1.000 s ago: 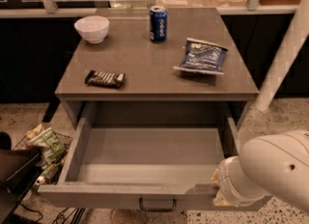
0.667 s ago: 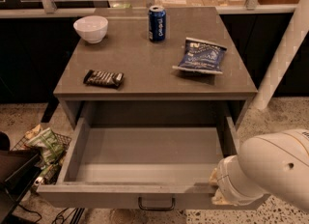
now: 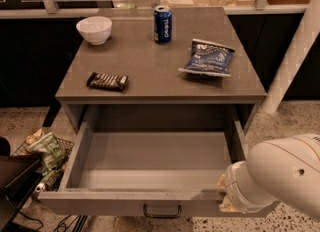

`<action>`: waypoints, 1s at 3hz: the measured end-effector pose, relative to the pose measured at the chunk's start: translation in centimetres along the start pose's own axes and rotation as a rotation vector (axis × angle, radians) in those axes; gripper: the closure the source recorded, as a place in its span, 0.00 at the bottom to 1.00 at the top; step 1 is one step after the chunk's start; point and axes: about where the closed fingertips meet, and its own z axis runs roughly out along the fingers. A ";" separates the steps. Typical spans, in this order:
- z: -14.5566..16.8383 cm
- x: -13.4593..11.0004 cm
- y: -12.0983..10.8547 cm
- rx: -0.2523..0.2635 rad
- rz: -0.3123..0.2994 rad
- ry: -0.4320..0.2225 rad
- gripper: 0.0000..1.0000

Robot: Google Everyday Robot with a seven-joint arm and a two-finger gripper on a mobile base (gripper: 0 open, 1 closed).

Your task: Close top drawer

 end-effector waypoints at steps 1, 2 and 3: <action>0.0 0.0 0.0 0.000 -0.001 0.001 0.62; -0.1 0.0 0.0 0.001 -0.002 0.002 0.41; -0.1 -0.1 0.1 0.001 -0.003 0.003 0.16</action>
Offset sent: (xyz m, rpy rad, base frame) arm -0.0003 0.0001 0.0002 -0.0009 -0.0005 0.0006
